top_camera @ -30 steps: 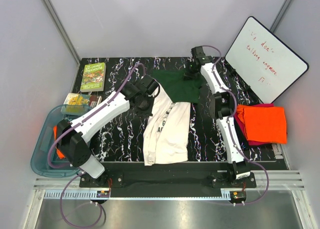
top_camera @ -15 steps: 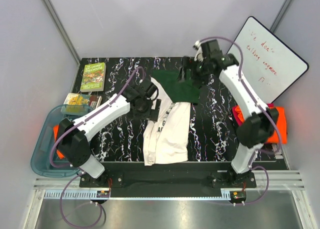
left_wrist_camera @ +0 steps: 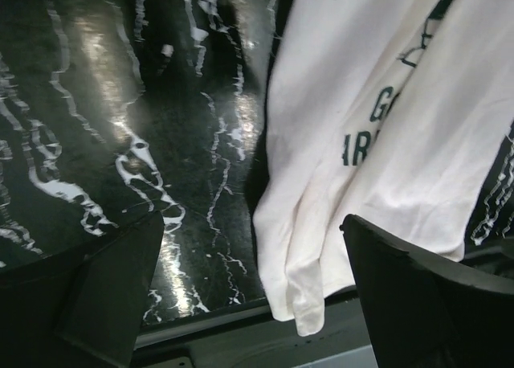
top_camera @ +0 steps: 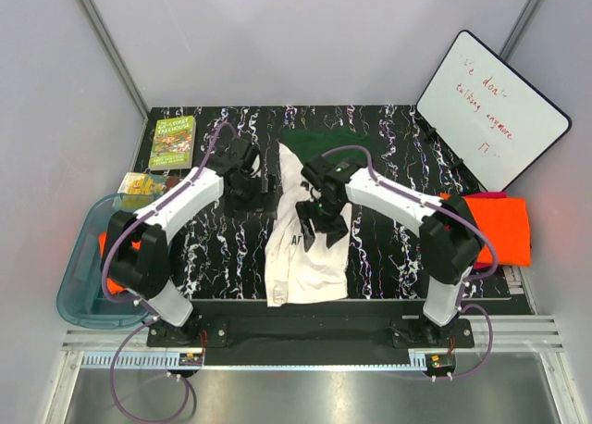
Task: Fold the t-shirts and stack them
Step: Fold the tshirt
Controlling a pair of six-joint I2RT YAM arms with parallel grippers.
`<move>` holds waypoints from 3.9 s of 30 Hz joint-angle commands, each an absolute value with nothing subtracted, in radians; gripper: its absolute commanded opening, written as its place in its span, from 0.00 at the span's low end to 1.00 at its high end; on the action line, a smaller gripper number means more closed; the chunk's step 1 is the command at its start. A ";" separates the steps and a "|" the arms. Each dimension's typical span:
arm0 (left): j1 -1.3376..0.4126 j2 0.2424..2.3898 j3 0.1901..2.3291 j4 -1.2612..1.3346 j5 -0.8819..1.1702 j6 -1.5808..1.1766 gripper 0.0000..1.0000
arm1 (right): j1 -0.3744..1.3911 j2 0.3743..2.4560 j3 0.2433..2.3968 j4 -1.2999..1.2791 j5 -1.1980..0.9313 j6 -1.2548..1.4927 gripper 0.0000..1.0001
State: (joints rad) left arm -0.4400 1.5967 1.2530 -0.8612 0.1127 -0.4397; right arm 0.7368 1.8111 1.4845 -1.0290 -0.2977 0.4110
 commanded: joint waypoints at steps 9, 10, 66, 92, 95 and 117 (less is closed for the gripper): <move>-0.482 1.735 1.256 -0.770 0.368 -0.368 0.99 | 0.752 1.931 1.413 -1.155 -0.109 0.480 0.58; -0.491 1.744 1.264 -0.770 0.365 -0.361 0.99 | 0.752 1.927 1.407 -1.157 -0.109 0.480 0.57; -0.465 2.079 1.416 -0.880 0.071 -0.334 0.00 | 0.707 1.919 1.247 -1.253 0.035 0.514 0.00; -0.454 1.615 1.379 -0.942 0.092 -0.293 0.99 | 0.709 1.808 1.565 -1.146 -0.270 0.402 0.68; -0.417 1.559 1.381 -0.982 0.023 -0.319 0.99 | 0.761 1.854 1.585 -1.146 -0.272 0.387 0.65; 0.037 1.571 1.295 -1.005 0.213 -0.288 0.99 | 1.120 2.149 1.861 -1.163 -0.331 0.333 0.61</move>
State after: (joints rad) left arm 0.0143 1.5593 1.2999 -1.0058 0.1898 -0.3065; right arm 1.0924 2.1429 1.8252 -1.1492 -0.2760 0.3435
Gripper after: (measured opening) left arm 0.987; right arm 0.610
